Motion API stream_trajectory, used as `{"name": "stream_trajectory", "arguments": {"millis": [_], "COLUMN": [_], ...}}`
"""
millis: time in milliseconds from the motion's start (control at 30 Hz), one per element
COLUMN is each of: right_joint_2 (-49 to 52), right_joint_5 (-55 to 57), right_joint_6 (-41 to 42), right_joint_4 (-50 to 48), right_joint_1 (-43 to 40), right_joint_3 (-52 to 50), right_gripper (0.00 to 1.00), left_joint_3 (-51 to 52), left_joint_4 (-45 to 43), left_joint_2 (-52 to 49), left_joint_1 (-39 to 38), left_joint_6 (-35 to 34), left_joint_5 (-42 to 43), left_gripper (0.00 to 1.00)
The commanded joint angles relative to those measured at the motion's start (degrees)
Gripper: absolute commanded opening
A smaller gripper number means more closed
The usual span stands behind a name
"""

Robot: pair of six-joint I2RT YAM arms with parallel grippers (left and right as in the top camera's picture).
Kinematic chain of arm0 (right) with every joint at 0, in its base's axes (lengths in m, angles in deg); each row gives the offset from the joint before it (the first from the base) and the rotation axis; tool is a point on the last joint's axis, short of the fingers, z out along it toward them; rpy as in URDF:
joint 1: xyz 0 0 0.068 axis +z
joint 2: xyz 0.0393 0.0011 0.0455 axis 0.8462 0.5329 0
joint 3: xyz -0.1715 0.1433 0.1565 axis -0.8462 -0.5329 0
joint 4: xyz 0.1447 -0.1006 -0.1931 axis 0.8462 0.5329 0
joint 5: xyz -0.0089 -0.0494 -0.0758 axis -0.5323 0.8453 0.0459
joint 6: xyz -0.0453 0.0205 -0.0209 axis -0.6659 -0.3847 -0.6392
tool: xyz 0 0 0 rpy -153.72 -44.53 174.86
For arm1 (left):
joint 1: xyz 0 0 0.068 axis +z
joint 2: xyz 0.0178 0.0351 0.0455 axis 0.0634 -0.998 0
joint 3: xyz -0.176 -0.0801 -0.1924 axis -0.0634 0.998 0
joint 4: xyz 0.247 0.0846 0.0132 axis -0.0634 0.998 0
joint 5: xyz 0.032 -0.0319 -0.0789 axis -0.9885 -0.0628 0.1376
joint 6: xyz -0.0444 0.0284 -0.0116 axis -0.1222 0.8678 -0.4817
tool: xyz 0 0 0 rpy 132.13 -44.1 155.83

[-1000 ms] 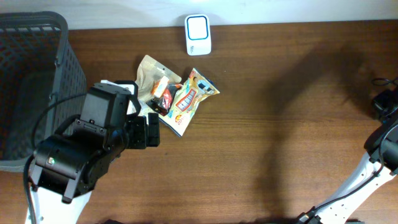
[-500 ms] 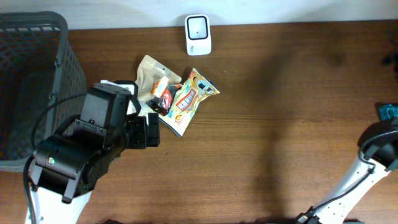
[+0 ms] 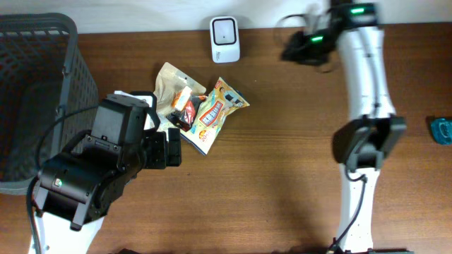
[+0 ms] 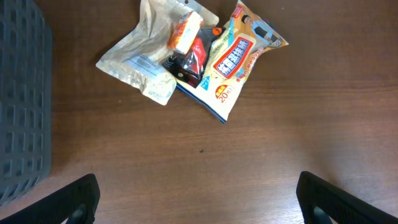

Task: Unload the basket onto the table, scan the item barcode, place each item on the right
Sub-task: 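Reach the right gripper back toward the yellow wet-wipes bag, then drag the yellow wet-wipes bag out of the pile with the right gripper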

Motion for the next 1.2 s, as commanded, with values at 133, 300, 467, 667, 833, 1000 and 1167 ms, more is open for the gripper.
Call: {"name": "stream_trajectory", "arguments": {"millis": [133, 300, 467, 667, 833, 1000, 1167], "right_joint_2": [-0.13, -0.13, -0.09, -0.17, -2.40, -9.27, -16.41], "right_joint_5": [-0.20, 5.29, 10.56, 23.17, 32.68, 31.74, 27.82], "right_joint_6": [6.38, 9.03, 9.25, 16.41, 18.60, 19.30, 19.23], "right_joint_4": [-16.13, -18.93, -22.32, -19.32, -11.23, -4.24, -4.07], "right_joint_1": [12.96, 16.04, 17.68, 17.97, 17.92, 17.99, 17.99], "right_joint_3": [-14.93, -20.65, -28.89, -33.66, -33.66, -33.64, -33.64], "right_gripper": [0.05, 0.04, 0.04, 0.04, 0.04, 0.04, 0.04], "left_joint_3": [-0.04, -0.04, -0.04, -0.04, -0.04, -0.04, -0.04], "left_joint_4": [-0.02, -0.04, -0.04, -0.04, -0.04, -0.04, -0.04], "left_joint_2": [-0.04, -0.04, -0.04, -0.04, -0.04, -0.04, -0.04], "left_joint_1": [-0.22, -0.22, -0.22, -0.22, -0.22, -0.22, -0.22], "left_joint_6": [-0.37, -0.35, -0.35, -0.37, -0.35, -0.35, -0.35], "left_joint_5": [0.22, 0.22, 0.22, 0.22, 0.22, 0.22, 0.22], "left_gripper": [0.99, 0.99, 0.99, 0.99, 0.99, 0.99, 0.99]}}
